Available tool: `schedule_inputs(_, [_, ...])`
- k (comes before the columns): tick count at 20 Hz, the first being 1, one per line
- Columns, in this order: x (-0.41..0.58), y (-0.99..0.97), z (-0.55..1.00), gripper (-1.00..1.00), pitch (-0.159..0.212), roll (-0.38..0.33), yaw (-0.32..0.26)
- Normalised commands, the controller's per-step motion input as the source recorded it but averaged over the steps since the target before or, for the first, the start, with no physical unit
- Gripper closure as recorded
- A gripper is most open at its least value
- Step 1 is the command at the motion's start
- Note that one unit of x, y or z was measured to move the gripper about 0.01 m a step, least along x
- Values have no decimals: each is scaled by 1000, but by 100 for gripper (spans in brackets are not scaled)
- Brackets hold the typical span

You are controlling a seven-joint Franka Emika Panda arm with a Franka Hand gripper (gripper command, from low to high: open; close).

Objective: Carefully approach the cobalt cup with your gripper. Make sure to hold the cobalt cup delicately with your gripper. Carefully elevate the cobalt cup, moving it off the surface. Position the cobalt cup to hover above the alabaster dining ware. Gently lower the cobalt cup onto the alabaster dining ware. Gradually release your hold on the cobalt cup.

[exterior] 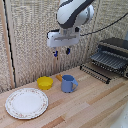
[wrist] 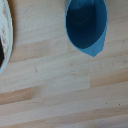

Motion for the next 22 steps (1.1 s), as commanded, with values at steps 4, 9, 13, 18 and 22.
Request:
schedule_inputs(4, [-256,-569,-152,-100,37,27,-31])
schedule_inputs(9, [-301,-586,-195,-100,61,29,-40])
schedule_inputs(13, [-77,-387,-310,-100,48,1,-3])
schedule_inputs(18, [-6,-154,-369,-100,27,-1,16])
schedule_inputs(22, [0,-184,-444,-100,7,-1,60])
